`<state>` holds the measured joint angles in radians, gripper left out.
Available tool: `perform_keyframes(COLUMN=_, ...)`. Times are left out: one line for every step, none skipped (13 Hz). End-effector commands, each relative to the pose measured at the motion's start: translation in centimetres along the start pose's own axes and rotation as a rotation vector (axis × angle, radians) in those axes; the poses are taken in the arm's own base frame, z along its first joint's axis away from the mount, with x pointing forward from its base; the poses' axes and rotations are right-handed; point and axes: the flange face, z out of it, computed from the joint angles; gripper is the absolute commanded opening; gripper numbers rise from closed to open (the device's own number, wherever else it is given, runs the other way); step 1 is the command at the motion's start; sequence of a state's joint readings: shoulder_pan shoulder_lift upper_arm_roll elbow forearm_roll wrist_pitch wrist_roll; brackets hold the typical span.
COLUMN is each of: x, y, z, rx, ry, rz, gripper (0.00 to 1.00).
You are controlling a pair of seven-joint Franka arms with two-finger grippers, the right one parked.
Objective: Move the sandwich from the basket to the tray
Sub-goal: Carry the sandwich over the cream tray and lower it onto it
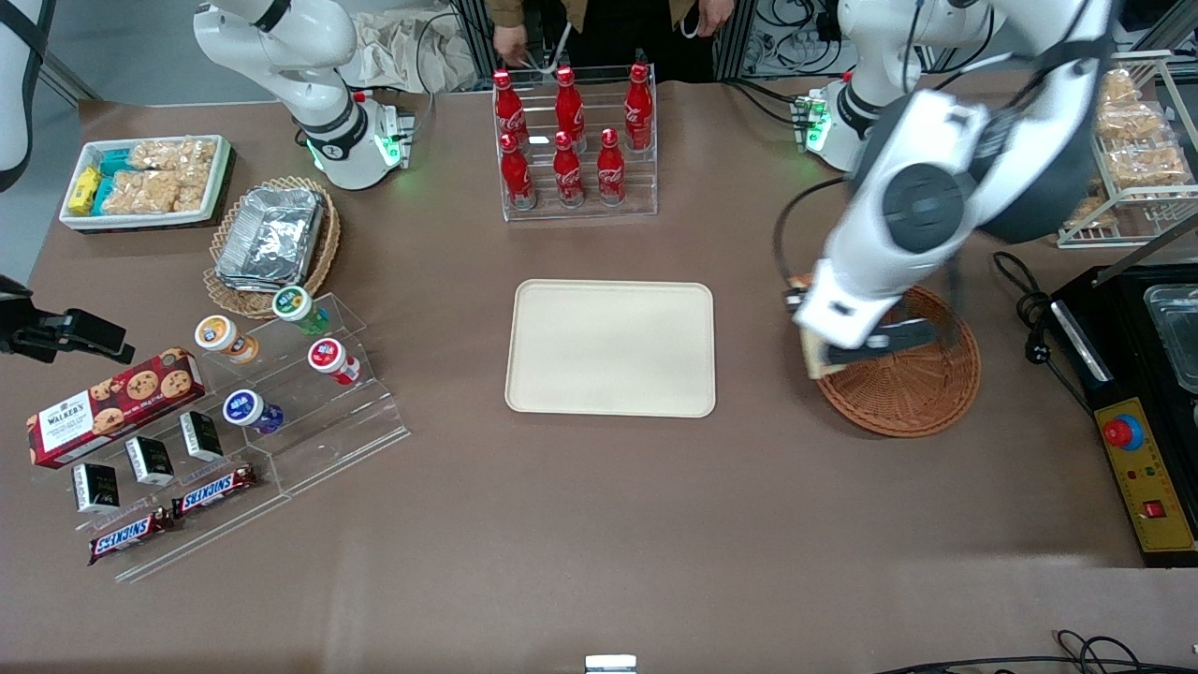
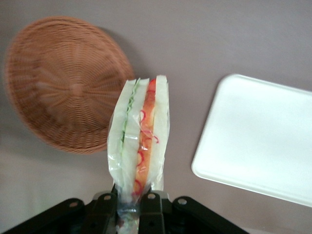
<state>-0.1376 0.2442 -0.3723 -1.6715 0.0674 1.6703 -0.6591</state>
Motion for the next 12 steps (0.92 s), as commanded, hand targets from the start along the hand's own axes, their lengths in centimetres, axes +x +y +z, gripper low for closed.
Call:
perform_keyframes(x=-0.3, y=6.8, z=4.9, rx=0.013, ry=-0.014, rz=0.120, gripper=0.04)
perform_keyframes(x=-1.1, y=9.4, z=6.8, rx=0.004, ry=-0.004, rz=0.153, gripper=0.04)
perform_keyframes(x=-1.9, y=12.0, z=9.5, rx=0.006, ry=-0.011, rz=0.166, gripper=0.04)
perform_keyframes(x=-2.7, y=14.2, z=11.8, rx=0.027, ry=0.013, rz=0.175, gripper=0.05)
perform_keyframes(x=-3.0, y=15.9, z=14.1, rx=0.045, ry=0.034, rz=0.172, gripper=0.06)
perform_keyframes(x=-2.8, y=16.8, z=16.8, rx=0.059, ry=0.033, rz=0.176, gripper=0.07)
perform_keyframes(x=-3.4, y=18.0, z=18.1, rx=0.073, ry=0.052, rz=0.194, gripper=0.07)
perform_keyframes(x=-3.4, y=18.2, z=19.4, rx=0.088, ry=0.059, rz=0.182, gripper=0.07)
perform_keyframes(x=-3.4, y=18.2, z=20.0, rx=0.106, ry=0.070, rz=0.189, gripper=0.08)
perform_keyframes(x=-3.5, y=18.0, z=20.4, rx=0.117, ry=0.070, rz=0.193, gripper=0.14)
perform_keyframes(x=-3.6, y=17.9, z=20.8, rx=0.128, ry=0.072, rz=0.201, gripper=0.55)
perform_keyframes(x=-3.5, y=17.6, z=21.0, rx=0.151, ry=0.082, rz=0.208, gripper=1.00)
